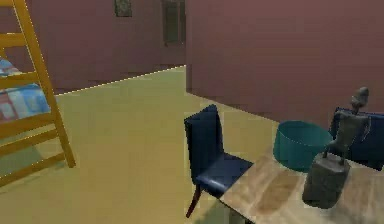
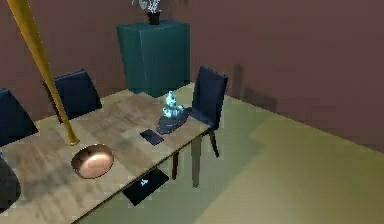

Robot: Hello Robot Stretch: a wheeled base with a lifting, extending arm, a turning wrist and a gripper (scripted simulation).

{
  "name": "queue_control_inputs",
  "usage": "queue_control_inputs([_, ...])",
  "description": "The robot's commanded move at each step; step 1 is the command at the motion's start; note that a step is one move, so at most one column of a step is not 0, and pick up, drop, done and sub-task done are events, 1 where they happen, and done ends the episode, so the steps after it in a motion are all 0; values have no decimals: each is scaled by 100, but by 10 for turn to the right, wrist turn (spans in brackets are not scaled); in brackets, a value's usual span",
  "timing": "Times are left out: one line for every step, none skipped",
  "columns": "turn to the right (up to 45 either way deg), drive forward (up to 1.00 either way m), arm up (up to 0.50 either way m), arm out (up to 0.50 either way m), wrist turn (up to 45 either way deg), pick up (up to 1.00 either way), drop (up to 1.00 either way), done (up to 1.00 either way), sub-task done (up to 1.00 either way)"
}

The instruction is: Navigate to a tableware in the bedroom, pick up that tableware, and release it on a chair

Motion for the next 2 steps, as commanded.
queue_control_inputs([-270, 0, 0, 0, 0, 0, 0, 0, 0])
queue_control_inputs([0, 0, 50, 0, 0, 0, 0, 0, 0])
